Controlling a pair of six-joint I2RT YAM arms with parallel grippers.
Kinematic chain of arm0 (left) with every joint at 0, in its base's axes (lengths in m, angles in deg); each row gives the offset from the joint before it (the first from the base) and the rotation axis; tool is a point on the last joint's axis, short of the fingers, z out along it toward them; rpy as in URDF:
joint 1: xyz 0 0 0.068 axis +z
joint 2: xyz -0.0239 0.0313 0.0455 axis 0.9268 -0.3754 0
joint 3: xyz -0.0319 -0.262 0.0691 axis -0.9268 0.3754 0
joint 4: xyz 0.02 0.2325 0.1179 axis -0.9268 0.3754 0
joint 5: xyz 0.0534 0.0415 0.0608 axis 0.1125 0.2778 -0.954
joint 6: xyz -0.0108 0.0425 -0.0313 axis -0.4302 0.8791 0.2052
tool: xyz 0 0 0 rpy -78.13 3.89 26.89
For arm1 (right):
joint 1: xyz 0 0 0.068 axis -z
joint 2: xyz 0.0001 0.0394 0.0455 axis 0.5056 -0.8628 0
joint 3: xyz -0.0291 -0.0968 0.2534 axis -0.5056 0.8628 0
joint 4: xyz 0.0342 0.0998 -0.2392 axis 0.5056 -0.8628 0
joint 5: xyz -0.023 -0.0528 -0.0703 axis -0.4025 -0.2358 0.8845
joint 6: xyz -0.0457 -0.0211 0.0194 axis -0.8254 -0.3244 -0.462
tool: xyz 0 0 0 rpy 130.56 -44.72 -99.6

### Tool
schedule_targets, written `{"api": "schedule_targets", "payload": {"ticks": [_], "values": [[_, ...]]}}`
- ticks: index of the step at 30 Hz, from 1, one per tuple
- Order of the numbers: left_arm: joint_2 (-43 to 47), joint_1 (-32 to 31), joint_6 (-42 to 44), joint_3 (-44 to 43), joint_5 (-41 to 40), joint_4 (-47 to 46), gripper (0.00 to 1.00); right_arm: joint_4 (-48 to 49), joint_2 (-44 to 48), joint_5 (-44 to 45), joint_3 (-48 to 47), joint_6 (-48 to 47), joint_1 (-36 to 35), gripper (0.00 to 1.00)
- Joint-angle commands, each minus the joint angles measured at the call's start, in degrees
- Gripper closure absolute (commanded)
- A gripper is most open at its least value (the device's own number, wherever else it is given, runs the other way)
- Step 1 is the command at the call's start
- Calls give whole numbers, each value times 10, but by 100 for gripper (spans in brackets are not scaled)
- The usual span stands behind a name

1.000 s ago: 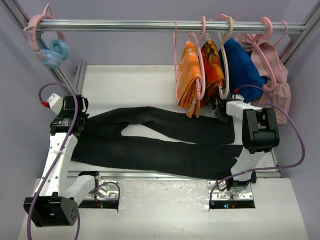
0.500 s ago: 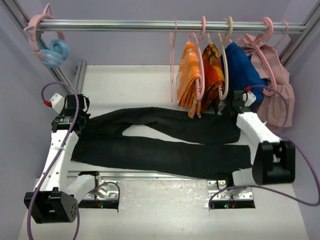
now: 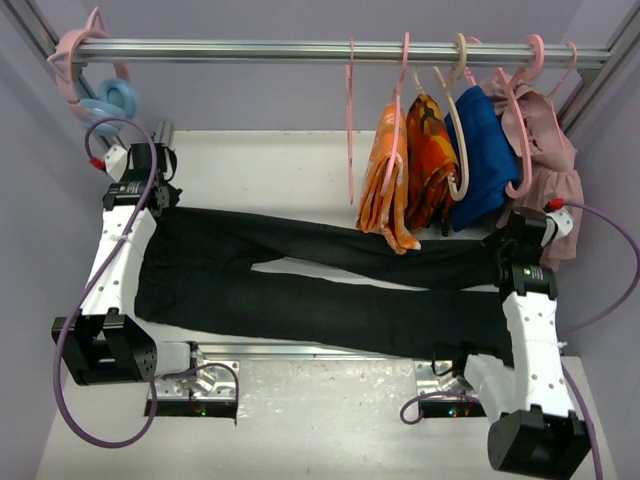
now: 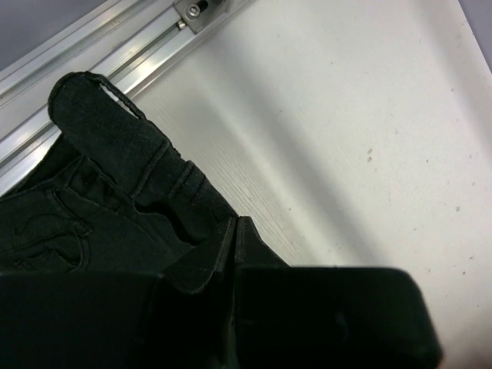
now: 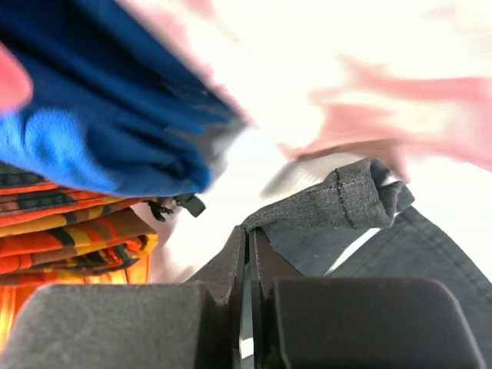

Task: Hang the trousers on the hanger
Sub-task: Fold the trousers at the center of the board.

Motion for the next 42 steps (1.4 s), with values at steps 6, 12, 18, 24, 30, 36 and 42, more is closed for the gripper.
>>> {"api": "schedule_targets", "payload": {"ticks": [6,12,18,24,30,36,42], "values": [[17,94,35,6,71,-86,100,-31,88,-41,2,-45,77,100],[80,119,19,50,90,-91,100,-59,143,-70,14,-37,85,100],[185,119,-12,129,57,-67,100,-106,192,-55,-7,-40,85,100],[288,119,-57,212,16,-32,100,-136,222,-37,-8,-29,85,100],[351,120,-99,275,-35,-10,100,-166,256,4,-20,-24,85,100],[387,119,-128,326,-54,-4,94,-181,265,32,-2,-25,85,100],[437,119,-154,322,-77,24,86,-187,282,55,5,-18,85,100]]}}
